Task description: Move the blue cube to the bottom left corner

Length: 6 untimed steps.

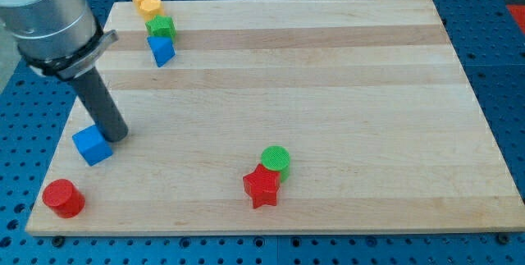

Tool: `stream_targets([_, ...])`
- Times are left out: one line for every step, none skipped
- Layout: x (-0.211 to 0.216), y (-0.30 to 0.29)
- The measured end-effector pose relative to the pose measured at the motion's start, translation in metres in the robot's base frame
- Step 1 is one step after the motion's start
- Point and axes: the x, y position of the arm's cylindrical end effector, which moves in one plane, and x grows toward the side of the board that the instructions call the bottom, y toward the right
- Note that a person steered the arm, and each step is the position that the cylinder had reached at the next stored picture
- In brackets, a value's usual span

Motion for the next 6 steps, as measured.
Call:
stream_targets([-0.023, -0.002])
stream_targets([-0.034, -0.027])
stream_targets([-0.018, -0.048])
stream_targets([-0.005, -0.043])
stream_targets([0.014, -0.025])
stream_targets([0.026, -0.016])
